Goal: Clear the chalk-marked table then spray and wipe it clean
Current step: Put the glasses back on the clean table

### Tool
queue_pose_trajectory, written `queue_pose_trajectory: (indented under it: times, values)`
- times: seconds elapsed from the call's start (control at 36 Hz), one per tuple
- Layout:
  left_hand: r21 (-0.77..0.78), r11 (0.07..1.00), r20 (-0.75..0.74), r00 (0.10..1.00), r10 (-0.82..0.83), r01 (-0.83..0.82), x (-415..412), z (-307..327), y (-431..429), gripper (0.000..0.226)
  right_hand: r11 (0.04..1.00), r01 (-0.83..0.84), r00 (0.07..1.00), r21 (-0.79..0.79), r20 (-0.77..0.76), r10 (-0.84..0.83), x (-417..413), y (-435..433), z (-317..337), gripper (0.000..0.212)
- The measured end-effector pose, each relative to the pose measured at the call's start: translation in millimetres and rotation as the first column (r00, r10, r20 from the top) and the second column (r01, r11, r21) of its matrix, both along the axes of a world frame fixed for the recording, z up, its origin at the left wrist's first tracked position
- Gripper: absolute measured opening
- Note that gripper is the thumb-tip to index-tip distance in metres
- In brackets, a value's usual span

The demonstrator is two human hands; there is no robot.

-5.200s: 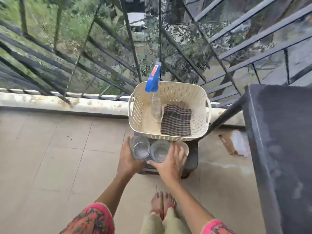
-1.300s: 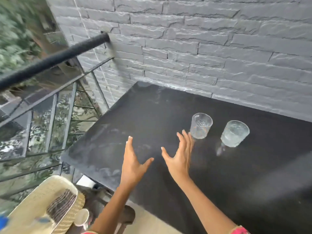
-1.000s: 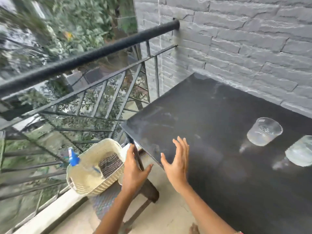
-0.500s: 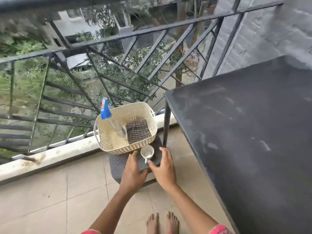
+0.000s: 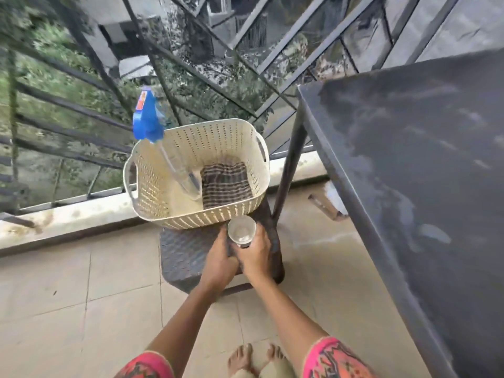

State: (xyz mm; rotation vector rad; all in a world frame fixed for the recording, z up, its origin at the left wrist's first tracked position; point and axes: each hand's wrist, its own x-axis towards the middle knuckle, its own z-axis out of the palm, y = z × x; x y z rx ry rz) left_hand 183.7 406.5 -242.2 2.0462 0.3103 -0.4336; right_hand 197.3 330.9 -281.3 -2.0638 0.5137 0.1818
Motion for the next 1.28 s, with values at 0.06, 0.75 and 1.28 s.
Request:
queue_pose_trajectory:
  times: [0.06, 0.75, 1.28]
  values:
    - [-0.016, 0.999, -0.005, 0.999, 0.037, -0.037, 2, -1, -3, 0.068, 1.0, 0.021, 1.0, 0.022, 0.01, -0.021, 0, -1, 0, 0.068]
    - [-0.314, 0.943, 0.459, 0.887, 0.049, 0.11, -26, 288, -51, 0.061, 0.986, 0.144, 0.854, 0.09, 0.491, -0.169, -50, -73, 335, 0.06]
    - [-0.317, 0.596, 0.626, 0.635, -0.452, 0.737, -105, 394, -260, 0.061, 0.602, 0.785, 0.38, 0.142, 0.657, -0.651, -187, -244, 433, 0.057]
